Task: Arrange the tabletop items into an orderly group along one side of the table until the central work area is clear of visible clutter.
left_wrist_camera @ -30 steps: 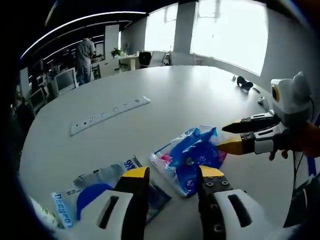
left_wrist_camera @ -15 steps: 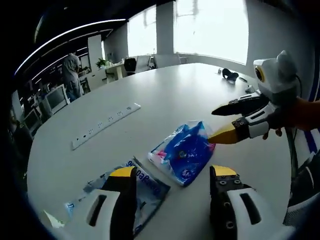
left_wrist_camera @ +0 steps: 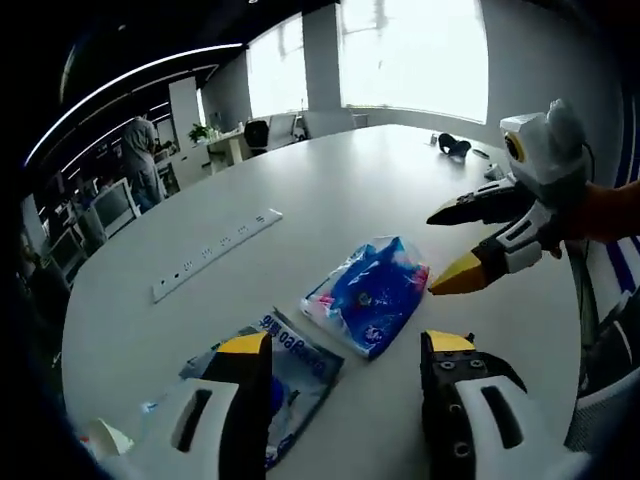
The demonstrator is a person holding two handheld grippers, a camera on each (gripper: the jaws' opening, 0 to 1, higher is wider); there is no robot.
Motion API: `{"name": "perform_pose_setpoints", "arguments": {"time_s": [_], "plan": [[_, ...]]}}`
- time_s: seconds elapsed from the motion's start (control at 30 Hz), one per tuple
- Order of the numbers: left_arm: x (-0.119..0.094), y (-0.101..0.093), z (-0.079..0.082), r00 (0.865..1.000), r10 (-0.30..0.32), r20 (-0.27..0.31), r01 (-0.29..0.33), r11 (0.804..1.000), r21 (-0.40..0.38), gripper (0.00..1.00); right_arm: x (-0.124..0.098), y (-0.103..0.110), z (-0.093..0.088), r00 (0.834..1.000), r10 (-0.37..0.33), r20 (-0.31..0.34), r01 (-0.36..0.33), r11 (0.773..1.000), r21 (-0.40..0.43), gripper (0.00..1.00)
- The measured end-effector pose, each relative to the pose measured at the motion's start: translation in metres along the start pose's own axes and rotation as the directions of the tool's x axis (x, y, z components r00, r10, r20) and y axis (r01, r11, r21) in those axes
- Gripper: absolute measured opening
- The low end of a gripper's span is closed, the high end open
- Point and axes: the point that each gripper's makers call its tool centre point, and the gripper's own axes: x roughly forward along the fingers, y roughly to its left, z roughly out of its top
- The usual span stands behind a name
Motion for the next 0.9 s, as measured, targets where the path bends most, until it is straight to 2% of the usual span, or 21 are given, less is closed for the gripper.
{"name": "perform_pose_setpoints", "arguments": {"time_s": [0.57, 0.9], "plan": [[-0.019, 0.000, -0.008, 1.000, 0.010, 0.005, -0.010, 1.000, -0.012, 0.63, -0.015, 0.014, 0.012, 1.000, 0.020, 0.020, -0.019, 0.998, -0.052, 0.73], [-0.034, -0.002, -0.016, 1.000, 0.025, 0.006, -0.025, 1.000, -0.015, 0.62, -0.007, 0.016, -0.007, 1.000, 0.015, -0.026, -0.017, 0.997, -0.074, 0.71]]}}
